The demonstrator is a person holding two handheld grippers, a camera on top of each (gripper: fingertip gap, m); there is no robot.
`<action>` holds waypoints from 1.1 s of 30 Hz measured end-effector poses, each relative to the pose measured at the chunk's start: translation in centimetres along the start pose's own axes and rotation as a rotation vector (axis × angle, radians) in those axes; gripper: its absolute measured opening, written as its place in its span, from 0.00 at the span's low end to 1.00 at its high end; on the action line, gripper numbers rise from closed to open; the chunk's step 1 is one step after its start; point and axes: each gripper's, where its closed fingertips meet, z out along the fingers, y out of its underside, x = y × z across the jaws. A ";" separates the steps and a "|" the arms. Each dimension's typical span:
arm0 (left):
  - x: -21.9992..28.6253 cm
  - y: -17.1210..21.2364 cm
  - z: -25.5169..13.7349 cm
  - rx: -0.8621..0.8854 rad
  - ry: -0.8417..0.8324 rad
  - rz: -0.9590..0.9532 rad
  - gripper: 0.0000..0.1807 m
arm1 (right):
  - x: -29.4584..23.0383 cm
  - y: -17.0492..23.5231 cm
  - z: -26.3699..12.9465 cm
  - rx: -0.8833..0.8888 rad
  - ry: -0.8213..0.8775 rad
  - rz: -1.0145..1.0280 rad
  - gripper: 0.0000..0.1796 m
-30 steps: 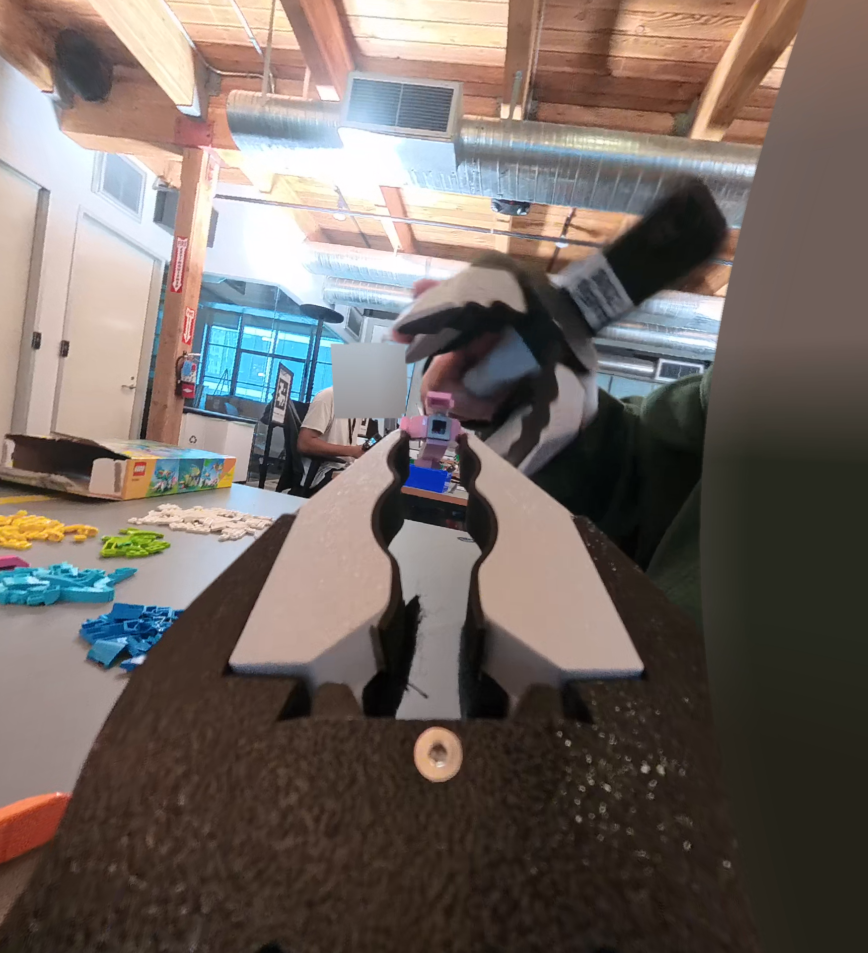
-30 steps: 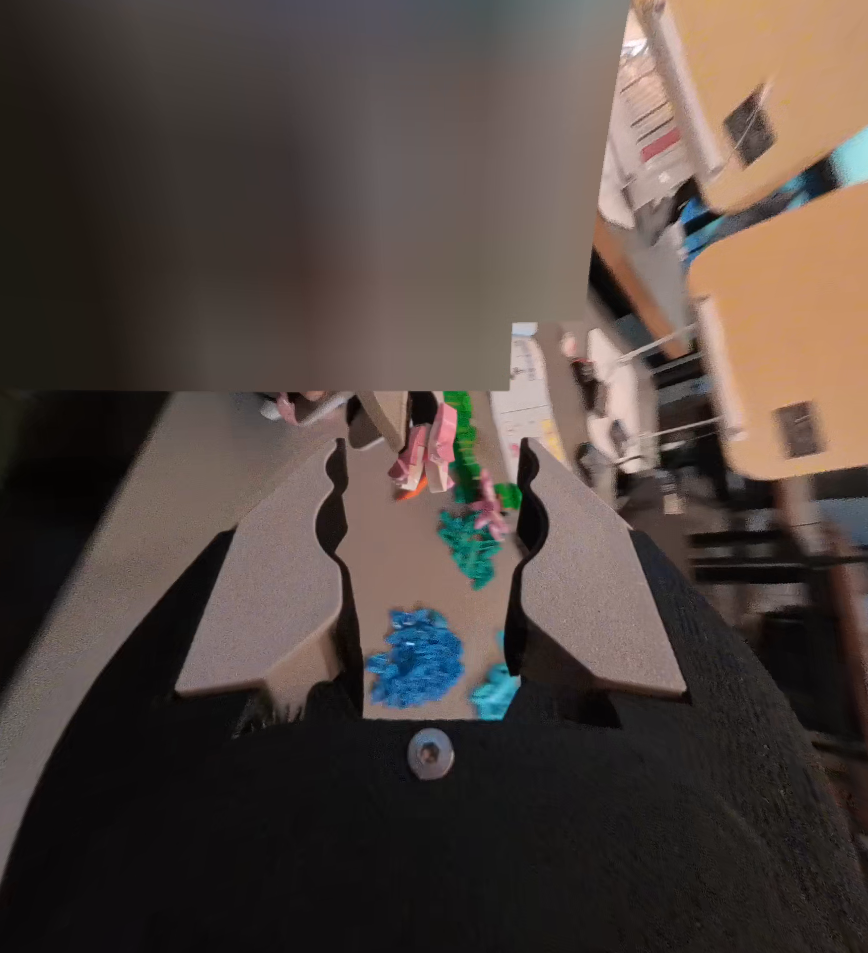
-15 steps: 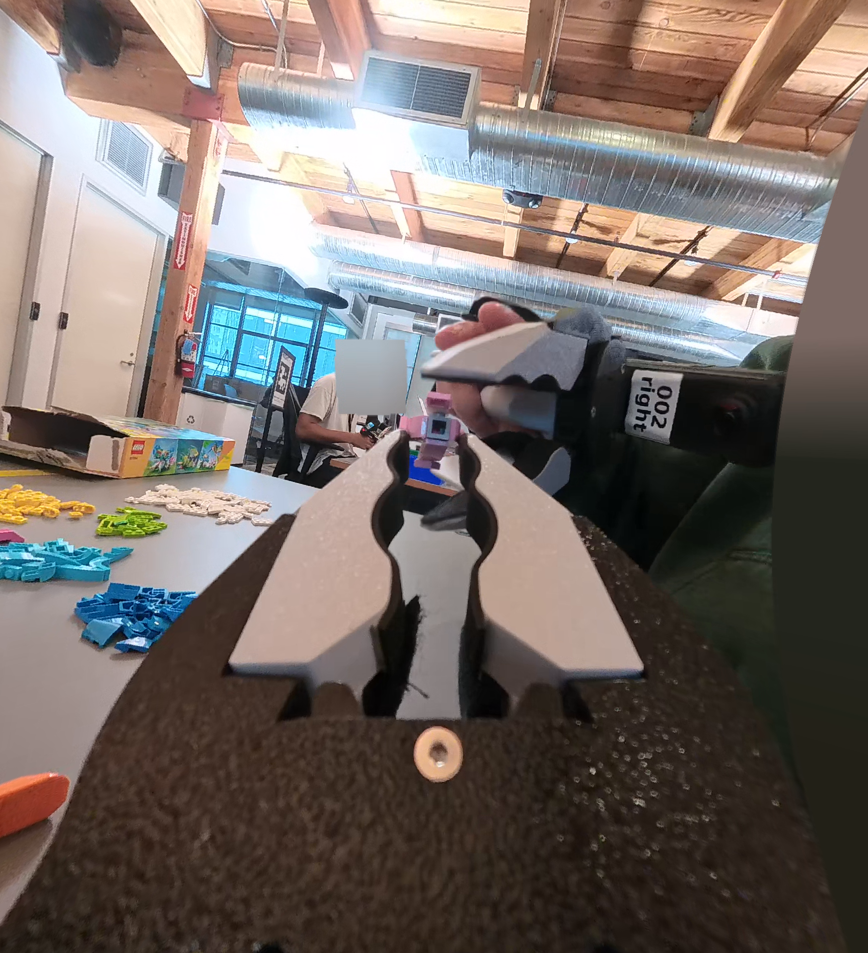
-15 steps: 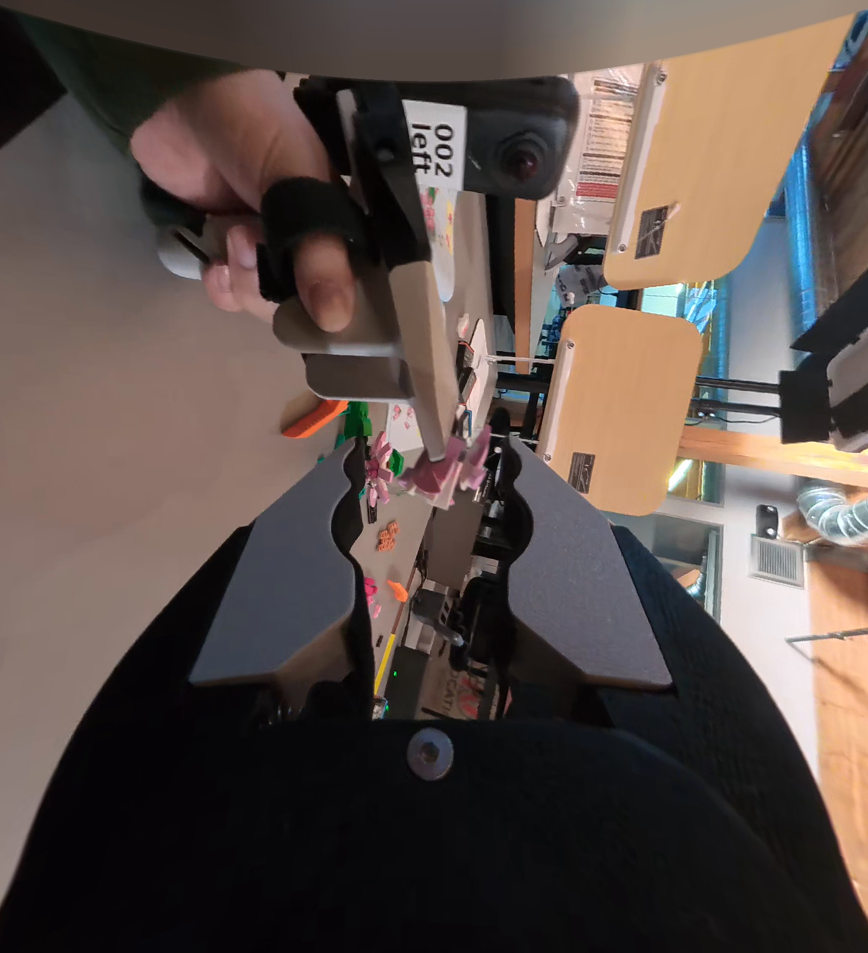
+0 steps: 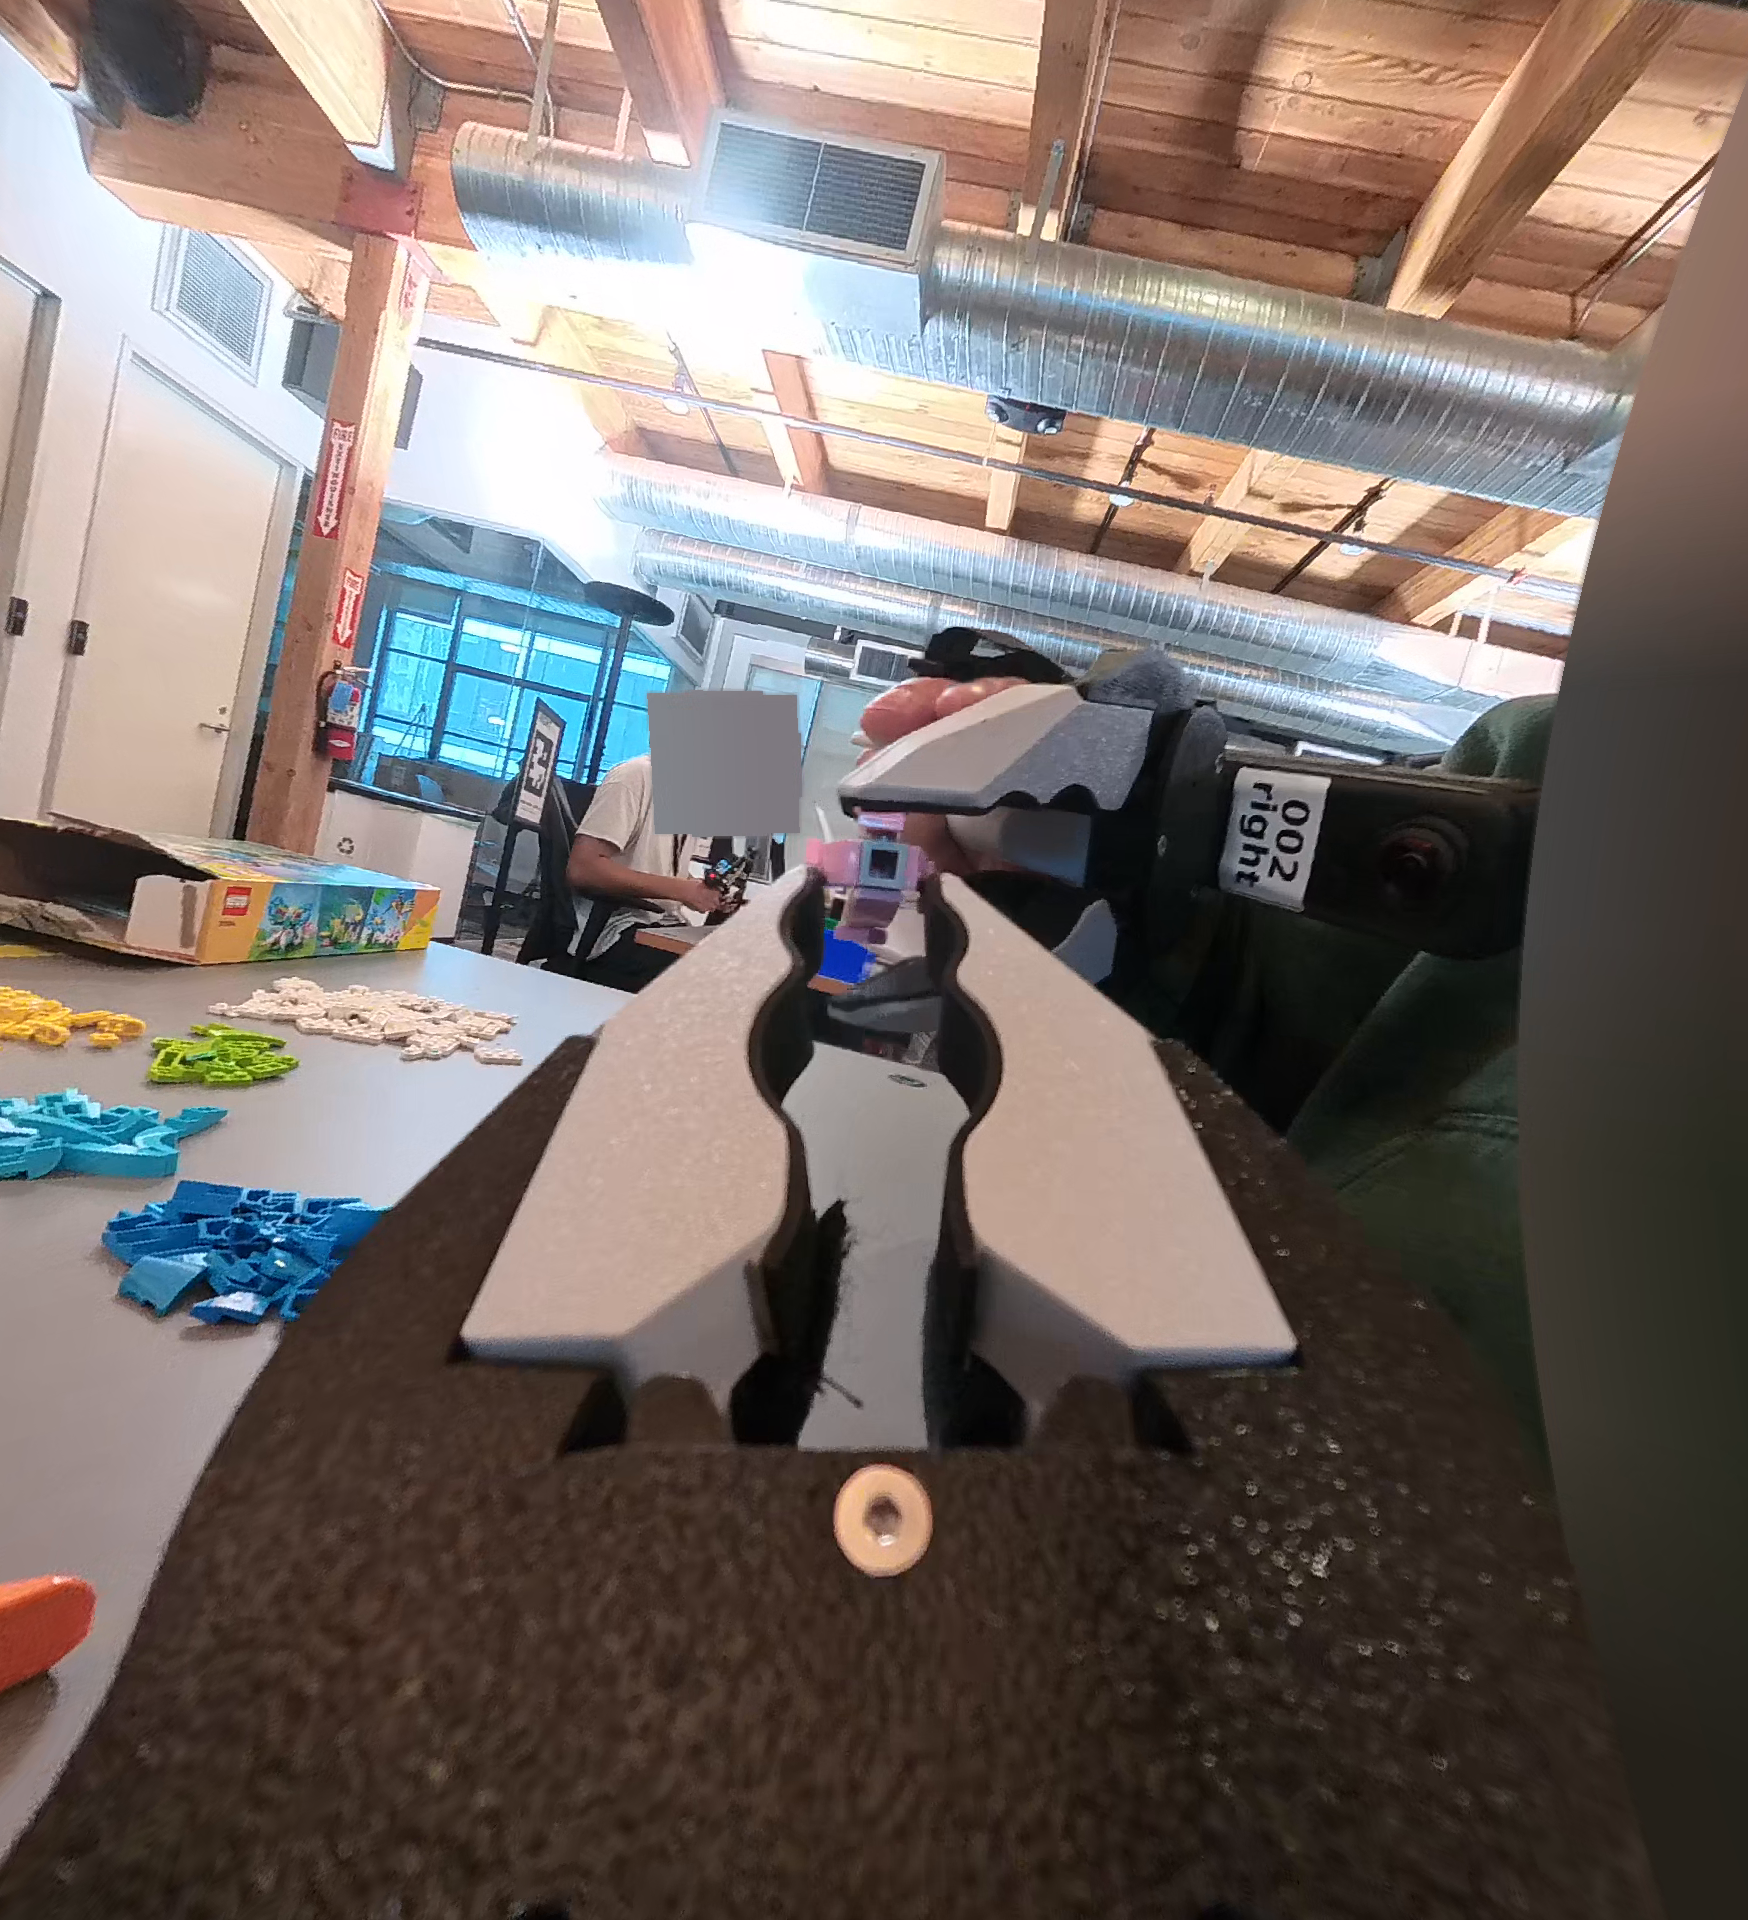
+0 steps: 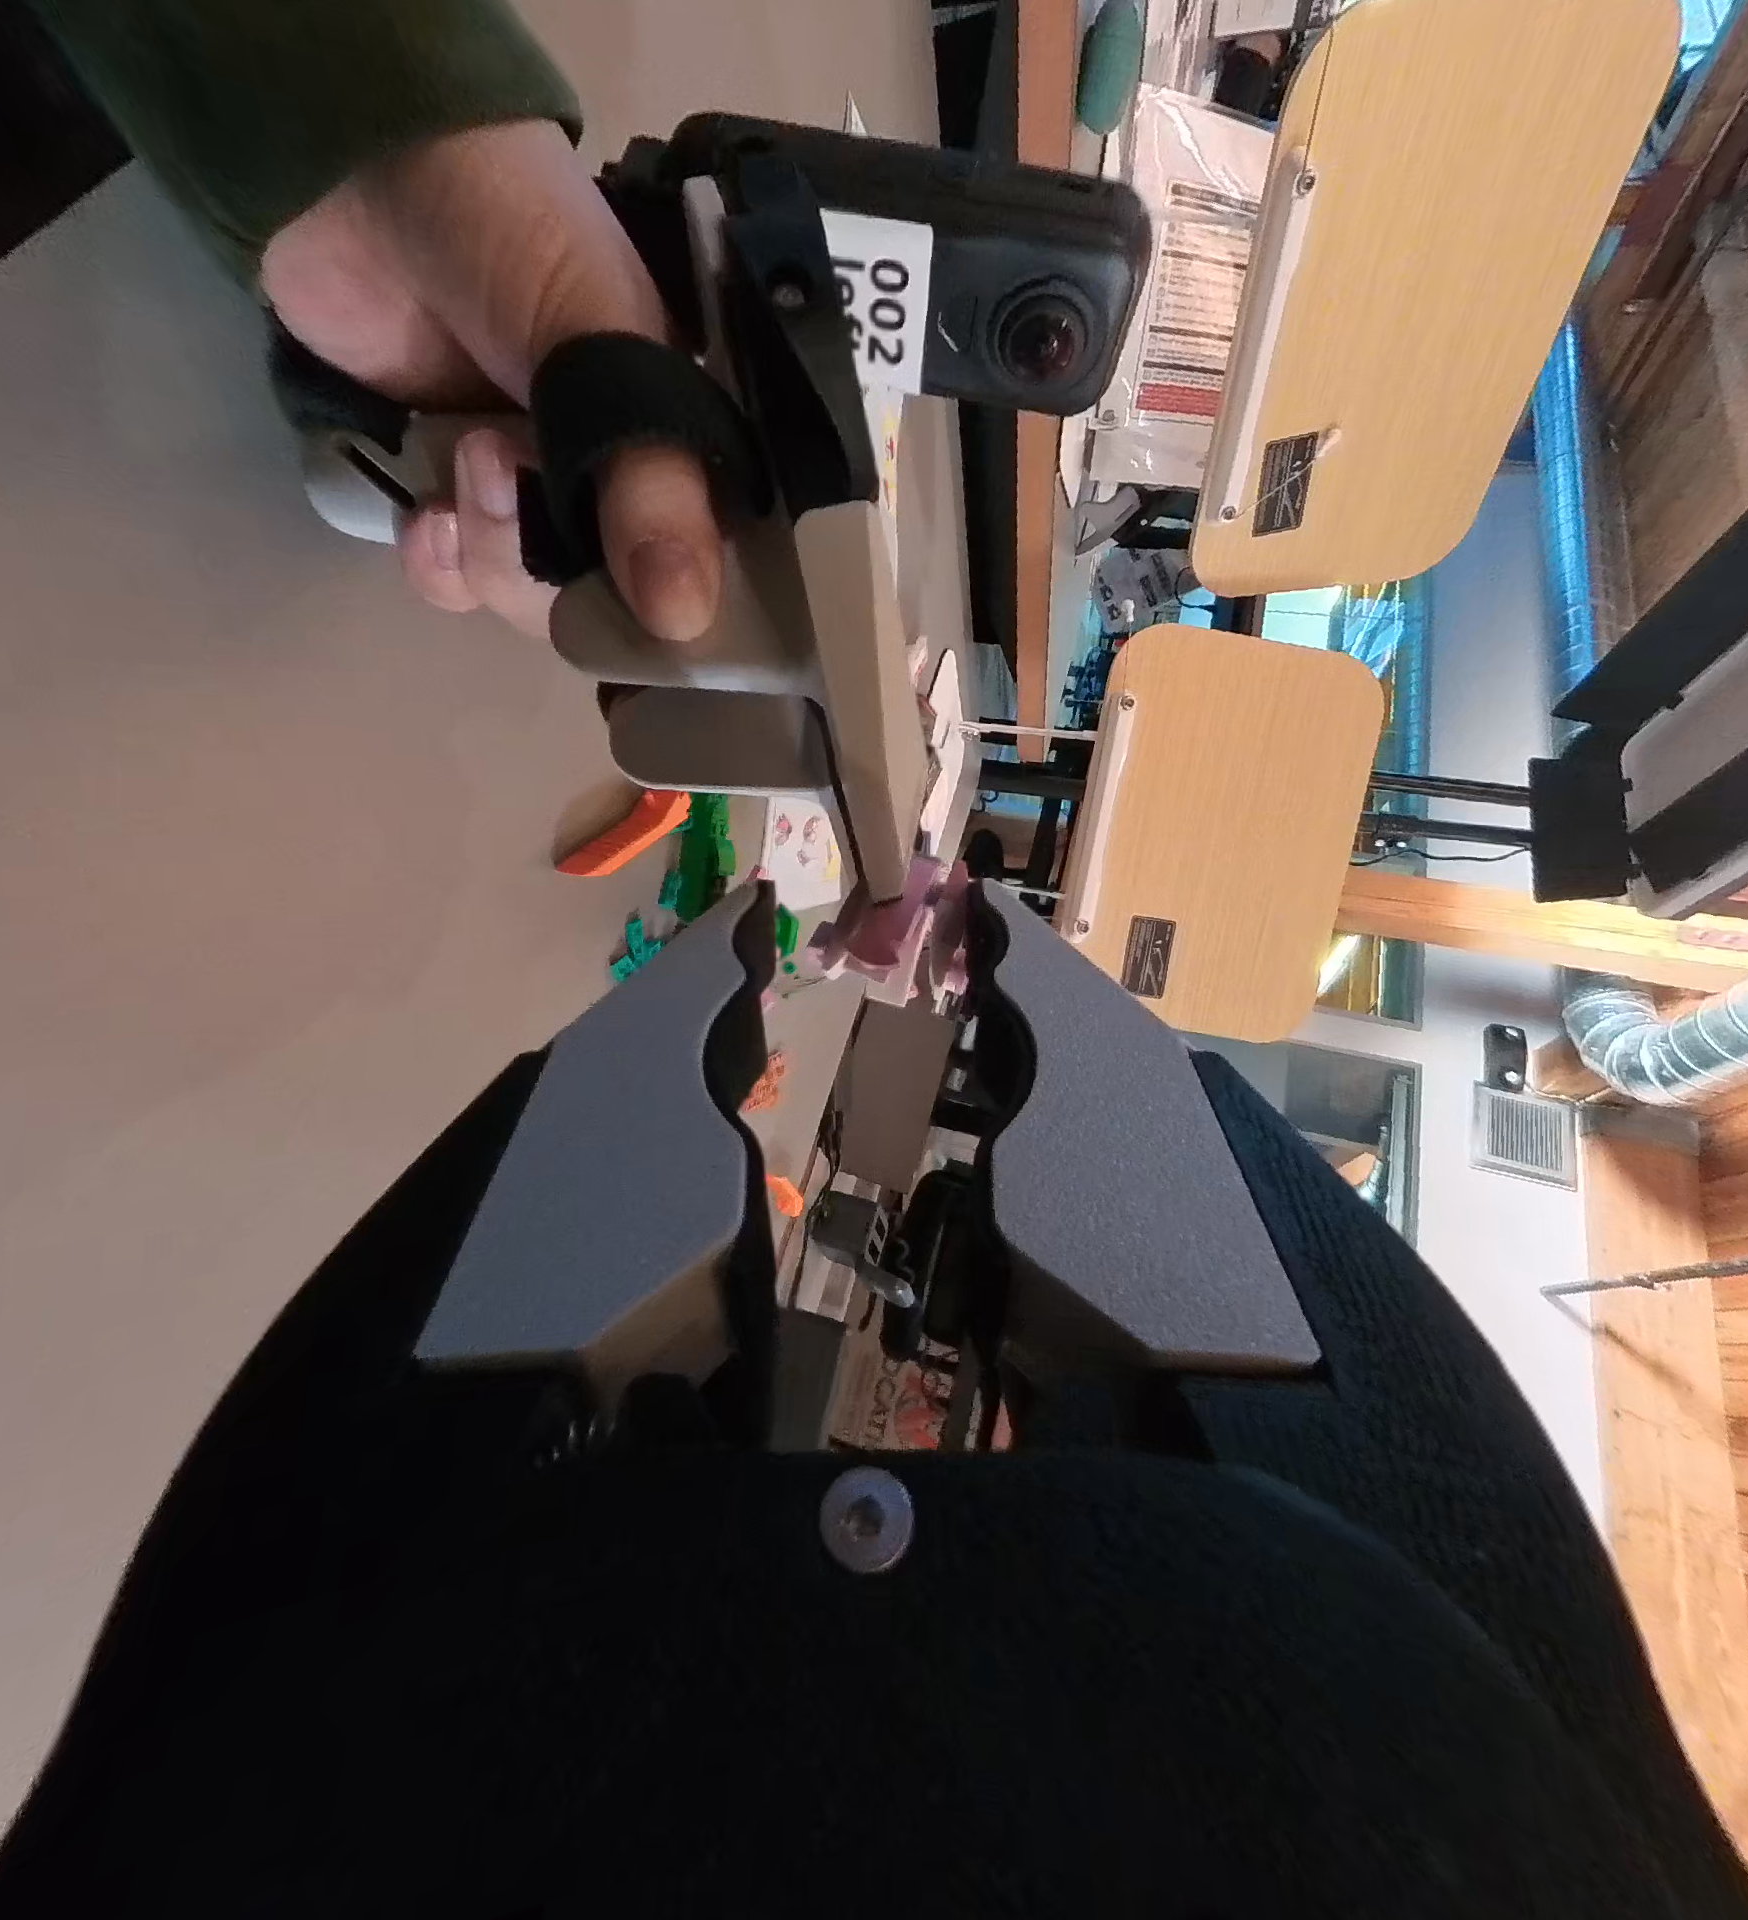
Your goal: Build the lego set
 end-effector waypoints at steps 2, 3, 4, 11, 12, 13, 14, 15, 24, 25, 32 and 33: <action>0.1 -0.1 -0.1 0.009 0.012 -0.012 0.09 | 0.1 -0.1 -0.1 0.007 0.010 -0.005 0.19; 0.2 -0.3 -0.1 0.019 0.019 -0.020 0.09 | 0.2 -0.1 -0.1 0.012 0.017 -0.007 0.17; 0.2 -0.3 -0.1 0.021 0.024 -0.029 0.09 | 0.2 -0.1 -0.1 0.013 0.020 -0.007 0.17; 0.2 0.0 0.0 0.003 0.037 -0.061 0.09 | 0.6 -0.4 0.0 0.028 0.056 -0.014 0.10; 0.2 0.1 0.0 0.001 0.039 -0.068 0.09 | 0.5 -0.4 0.0 0.031 0.052 -0.014 0.10; 0.3 0.1 0.0 -0.001 0.042 -0.073 0.09 | 0.5 -0.4 -0.1 0.034 0.046 -0.018 0.10; 0.3 0.2 0.0 -0.005 0.045 -0.077 0.09 | 0.4 -0.4 -0.1 0.038 0.037 -0.023 0.10; 0.3 0.3 0.1 -0.012 0.047 -0.082 0.09 | 0.4 -0.4 -0.2 0.041 0.025 -0.027 0.10; 0.2 1.8 0.5 -0.114 0.036 -0.110 0.09 | -1.1 0.0 -0.9 0.008 -0.119 -0.153 0.10; 0.2 1.9 0.6 -0.120 0.035 -0.108 0.09 | -1.2 0.1 -0.9 0.006 -0.125 -0.167 0.10; 0.0 0.6 0.4 -0.065 -0.002 -0.075 0.09 | 0.3 0.0 -0.5 0.069 -0.069 0.248 0.10; -0.1 0.4 0.3 -0.069 -0.012 -0.071 0.09 | 0.4 0.0 -0.4 0.082 -0.065 0.309 0.10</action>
